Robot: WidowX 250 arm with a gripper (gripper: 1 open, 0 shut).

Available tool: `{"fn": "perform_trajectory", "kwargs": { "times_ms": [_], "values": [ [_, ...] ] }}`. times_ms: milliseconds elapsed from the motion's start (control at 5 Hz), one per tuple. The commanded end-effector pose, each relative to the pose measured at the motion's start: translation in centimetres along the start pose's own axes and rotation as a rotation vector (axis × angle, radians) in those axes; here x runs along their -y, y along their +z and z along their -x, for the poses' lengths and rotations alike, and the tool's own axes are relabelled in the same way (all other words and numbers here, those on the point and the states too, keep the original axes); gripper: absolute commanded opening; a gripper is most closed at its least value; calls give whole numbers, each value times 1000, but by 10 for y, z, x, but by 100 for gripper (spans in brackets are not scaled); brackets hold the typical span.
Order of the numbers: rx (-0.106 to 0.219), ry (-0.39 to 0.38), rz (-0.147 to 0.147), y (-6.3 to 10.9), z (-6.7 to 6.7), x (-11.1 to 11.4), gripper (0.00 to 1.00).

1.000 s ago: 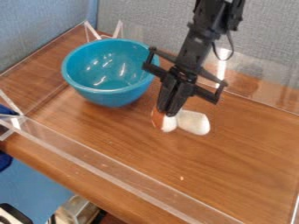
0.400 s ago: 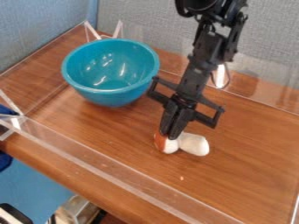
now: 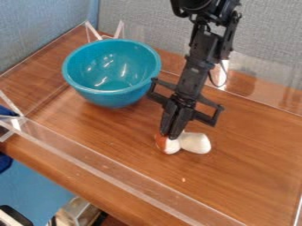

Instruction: Remove the mushroom from inside the blue bowl and put it on the table

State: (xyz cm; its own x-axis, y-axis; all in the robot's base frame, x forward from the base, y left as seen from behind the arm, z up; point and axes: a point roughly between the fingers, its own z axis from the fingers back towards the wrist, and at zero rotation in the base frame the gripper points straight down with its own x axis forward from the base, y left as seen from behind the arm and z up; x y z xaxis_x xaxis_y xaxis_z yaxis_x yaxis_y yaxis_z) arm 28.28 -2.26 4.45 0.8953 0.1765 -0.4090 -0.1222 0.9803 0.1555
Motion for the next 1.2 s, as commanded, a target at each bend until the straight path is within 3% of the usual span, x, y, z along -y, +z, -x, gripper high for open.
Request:
{"fn": "perform_trajectory", "kwargs": {
  "times_ms": [0, 1000],
  "values": [
    [68, 0, 31, 10, -12, -7, 0],
    [133, -67, 45, 14, -21, -4, 0]
  ]
}}
